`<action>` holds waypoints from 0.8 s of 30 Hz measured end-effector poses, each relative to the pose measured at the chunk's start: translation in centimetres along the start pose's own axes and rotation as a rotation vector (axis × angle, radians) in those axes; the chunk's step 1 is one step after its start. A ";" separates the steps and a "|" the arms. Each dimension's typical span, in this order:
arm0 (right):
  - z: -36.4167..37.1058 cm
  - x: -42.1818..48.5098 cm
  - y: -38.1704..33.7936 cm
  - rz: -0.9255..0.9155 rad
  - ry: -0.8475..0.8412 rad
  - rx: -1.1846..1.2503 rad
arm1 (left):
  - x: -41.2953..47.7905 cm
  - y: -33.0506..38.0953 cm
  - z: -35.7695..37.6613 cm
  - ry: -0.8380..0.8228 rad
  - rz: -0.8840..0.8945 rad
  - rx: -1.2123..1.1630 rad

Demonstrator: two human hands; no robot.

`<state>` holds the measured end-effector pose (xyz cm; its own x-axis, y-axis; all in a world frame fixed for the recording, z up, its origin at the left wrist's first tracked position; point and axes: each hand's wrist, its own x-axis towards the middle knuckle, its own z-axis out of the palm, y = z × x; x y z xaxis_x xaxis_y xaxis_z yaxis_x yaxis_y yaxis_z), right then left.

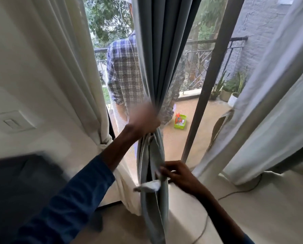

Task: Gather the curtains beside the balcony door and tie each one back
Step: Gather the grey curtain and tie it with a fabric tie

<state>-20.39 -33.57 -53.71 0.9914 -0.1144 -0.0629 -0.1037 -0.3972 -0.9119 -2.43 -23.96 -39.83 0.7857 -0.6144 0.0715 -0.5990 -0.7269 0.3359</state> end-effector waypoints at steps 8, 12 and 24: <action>-10.7 4.0 2.8 -0.009 0.635 -0.630 | -2.4 0.9 0.7 0.019 0.284 -0.225; -10.5 8.9 0.1 0.006 0.658 -0.612 | -3.0 1.6 1.7 0.023 0.365 -0.204; -3.4 11.1 -2.3 0.029 0.025 0.644 | -2.4 -4.0 1.9 0.110 0.285 -0.094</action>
<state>-9.41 -37.05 -50.88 0.9860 -0.1408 -0.0893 -0.0548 0.2320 -0.9712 -2.22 -20.22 -43.15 0.6035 -0.7485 0.2749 -0.7845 -0.4958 0.3724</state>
